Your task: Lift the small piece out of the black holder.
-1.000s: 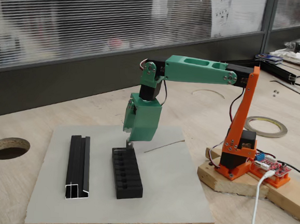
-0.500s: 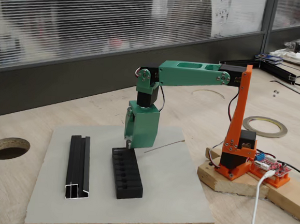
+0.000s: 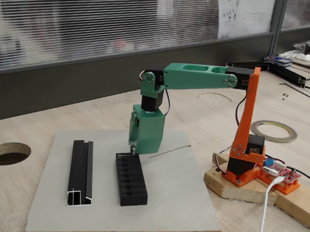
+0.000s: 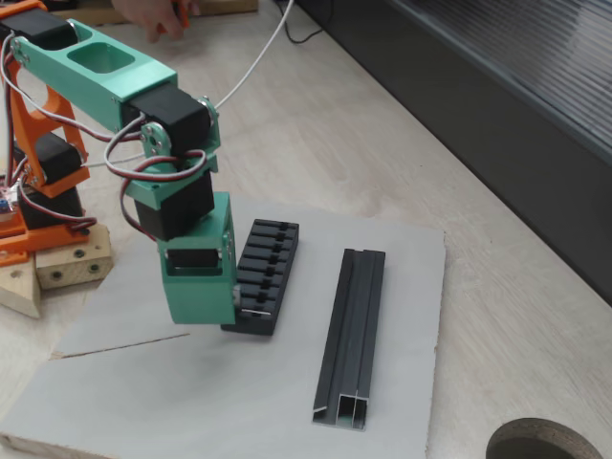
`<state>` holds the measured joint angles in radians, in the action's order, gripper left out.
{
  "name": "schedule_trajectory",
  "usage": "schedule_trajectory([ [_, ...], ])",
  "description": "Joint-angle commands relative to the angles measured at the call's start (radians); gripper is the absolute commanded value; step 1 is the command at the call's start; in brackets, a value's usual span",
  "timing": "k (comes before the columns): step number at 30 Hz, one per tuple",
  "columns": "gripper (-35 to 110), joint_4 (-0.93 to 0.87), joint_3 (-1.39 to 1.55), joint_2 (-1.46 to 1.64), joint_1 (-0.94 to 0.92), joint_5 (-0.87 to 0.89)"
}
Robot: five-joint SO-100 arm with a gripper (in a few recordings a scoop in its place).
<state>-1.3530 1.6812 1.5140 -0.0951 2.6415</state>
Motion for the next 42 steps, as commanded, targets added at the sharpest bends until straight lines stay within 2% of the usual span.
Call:
schedule_trajectory([
  [1,35,-0.003,-0.015,0.017,0.005,0.014],
  [17,34,-0.002,-0.017,0.005,0.005,0.012],
  [29,6,0.000,-0.017,0.011,0.005,0.012],
  [42,5,-0.003,-0.017,0.025,0.000,0.012],
])
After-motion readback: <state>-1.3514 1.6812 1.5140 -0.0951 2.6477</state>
